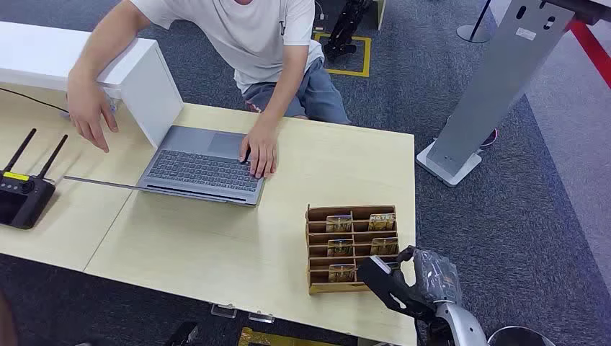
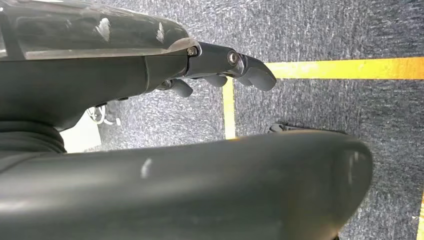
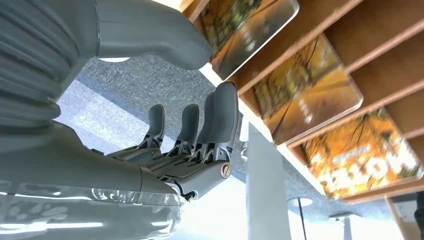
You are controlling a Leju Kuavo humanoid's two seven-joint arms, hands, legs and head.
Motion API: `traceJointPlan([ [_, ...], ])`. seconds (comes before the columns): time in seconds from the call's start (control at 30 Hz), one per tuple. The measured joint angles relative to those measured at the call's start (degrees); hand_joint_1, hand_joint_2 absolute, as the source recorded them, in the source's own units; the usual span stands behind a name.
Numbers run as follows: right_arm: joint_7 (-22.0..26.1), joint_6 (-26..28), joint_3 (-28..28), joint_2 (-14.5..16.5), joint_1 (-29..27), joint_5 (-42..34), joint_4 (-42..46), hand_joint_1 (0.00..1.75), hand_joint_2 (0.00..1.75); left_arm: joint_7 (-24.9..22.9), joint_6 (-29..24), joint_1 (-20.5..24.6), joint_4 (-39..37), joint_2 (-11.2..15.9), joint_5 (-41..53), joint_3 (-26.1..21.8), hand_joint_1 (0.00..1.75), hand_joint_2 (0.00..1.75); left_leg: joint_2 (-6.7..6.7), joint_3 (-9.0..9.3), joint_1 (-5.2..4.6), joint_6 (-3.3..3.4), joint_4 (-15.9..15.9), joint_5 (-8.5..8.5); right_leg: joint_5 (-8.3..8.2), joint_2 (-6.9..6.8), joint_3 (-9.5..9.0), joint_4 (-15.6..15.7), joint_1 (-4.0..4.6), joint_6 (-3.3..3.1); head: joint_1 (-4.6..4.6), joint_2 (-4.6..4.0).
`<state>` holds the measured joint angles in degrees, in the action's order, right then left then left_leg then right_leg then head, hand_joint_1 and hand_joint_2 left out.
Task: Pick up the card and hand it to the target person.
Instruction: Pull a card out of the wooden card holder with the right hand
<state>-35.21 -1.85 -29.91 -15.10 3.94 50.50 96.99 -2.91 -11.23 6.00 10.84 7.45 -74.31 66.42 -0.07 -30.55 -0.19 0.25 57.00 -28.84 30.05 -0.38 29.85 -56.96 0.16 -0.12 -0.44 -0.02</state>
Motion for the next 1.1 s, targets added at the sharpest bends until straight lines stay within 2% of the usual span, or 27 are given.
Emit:
traceJointPlan([
  [0.5, 0.34, -0.29, 1.52, -0.87, -1.05, 0.14, 2.81, 0.93, 1.75, 0.00, 0.02, 0.01, 0.00, 0.00, 0.00, 0.00, 0.00, 0.00, 0.00, -0.01, 0.00, 0.00, 0.00, 0.00, 0.00, 0.00, -0.01, 0.00, 0.00, 0.00, 0.01, 0.00],
  [1.1, 3.32, -0.95, 0.71, 0.48, 0.25, -1.97, 0.57, 1.01, 1.75, 0.00, 0.09, 0.06, 0.00, 0.00, 0.02, 0.00, 0.00, 0.00, -0.01, -0.03, 0.00, 0.00, 0.00, 0.00, 0.00, -0.01, 0.00, -0.01, 0.00, 0.00, 0.01, 0.00],
])
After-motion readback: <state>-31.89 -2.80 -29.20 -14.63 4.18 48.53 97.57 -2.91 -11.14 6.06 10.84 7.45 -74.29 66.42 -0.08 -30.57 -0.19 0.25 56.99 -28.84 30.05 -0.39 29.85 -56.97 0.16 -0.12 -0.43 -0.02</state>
